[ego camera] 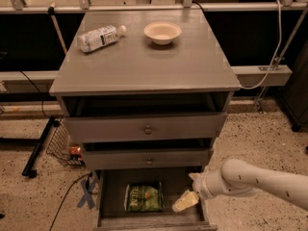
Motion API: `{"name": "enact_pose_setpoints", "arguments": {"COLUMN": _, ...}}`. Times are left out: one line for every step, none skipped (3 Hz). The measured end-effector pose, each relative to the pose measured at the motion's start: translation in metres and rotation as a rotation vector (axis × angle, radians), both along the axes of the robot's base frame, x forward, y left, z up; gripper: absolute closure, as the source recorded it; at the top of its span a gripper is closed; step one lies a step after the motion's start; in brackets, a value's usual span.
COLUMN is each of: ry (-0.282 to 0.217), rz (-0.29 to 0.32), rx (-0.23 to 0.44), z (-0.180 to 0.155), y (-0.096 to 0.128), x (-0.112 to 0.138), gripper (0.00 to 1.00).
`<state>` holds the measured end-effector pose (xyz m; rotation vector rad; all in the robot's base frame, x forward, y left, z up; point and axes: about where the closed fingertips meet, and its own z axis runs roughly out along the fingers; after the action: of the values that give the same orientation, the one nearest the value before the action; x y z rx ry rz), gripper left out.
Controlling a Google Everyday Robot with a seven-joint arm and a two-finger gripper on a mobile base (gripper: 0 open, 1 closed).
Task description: Pick green jalapeno chip bag from bottom drawer and place on counter
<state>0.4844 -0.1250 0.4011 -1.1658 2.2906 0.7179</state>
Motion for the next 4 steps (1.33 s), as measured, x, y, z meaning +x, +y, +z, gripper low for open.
{"name": "enact_pose_setpoints", "arguments": {"ry": 0.059, "rz": 0.03, "rx": 0.049, "z": -0.064, "y": 0.026, "x": 0.013, "gripper": 0.0}}
{"name": "enact_pose_setpoints", "arguments": {"ry": 0.059, "rz": 0.03, "rx": 0.049, "z": -0.064, "y": 0.026, "x": 0.013, "gripper": 0.0}}
{"name": "enact_pose_setpoints", "arguments": {"ry": 0.033, "rz": 0.003, "rx": 0.056, "z": -0.077, "y": 0.022, "x": 0.019, "gripper": 0.0}}
{"name": "enact_pose_setpoints", "arguments": {"ry": 0.014, "rz": -0.013, "rx": 0.065, "z": -0.101, "y": 0.02, "x": 0.03, "gripper": 0.0}}
